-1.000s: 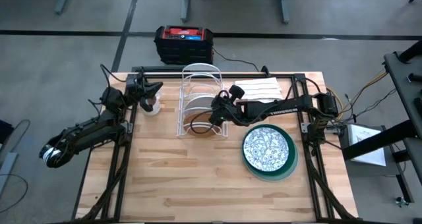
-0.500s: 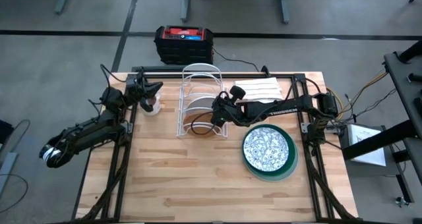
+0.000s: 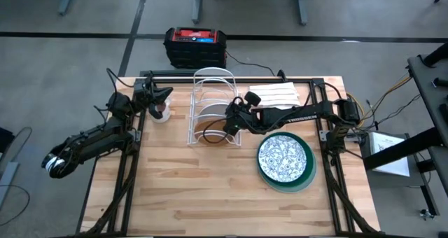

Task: Sort dishes
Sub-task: Put the white plate in the dish rack, then put the blue patterned plate in the dish rack

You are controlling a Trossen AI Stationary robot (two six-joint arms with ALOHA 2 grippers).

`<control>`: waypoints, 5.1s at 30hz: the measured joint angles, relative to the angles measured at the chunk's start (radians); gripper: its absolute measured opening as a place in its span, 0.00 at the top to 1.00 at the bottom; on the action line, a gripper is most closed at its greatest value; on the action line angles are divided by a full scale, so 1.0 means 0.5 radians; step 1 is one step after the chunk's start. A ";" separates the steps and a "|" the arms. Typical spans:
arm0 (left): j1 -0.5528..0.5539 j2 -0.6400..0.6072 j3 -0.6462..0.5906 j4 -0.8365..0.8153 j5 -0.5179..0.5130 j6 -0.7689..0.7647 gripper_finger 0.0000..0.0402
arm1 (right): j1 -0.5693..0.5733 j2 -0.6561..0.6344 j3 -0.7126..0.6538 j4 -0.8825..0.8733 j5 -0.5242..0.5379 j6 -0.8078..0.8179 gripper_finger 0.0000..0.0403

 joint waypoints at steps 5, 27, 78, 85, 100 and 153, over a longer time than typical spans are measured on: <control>0.000 0.000 0.000 0.000 0.000 0.000 1.00 | 0.000 -0.003 0.000 -0.002 0.001 0.015 0.75; 0.000 0.000 0.000 -0.001 -0.003 0.000 1.00 | 0.128 -0.178 0.003 -0.445 0.008 0.486 0.60; 0.002 0.000 0.000 0.002 -0.005 -0.001 1.00 | -0.042 -0.171 -0.296 0.401 -0.238 0.235 1.00; 0.002 0.000 0.000 0.004 -0.006 -0.001 1.00 | -0.031 -0.284 -0.295 0.353 -0.135 0.219 1.00; 0.001 0.000 0.000 0.051 0.038 -0.108 1.00 | 0.179 -0.766 -0.336 -1.088 -0.706 1.371 1.00; -1.932 2.183 2.095 -1.372 -0.578 1.368 1.00 | 1.638 -1.404 -1.154 -1.507 -1.092 3.835 0.69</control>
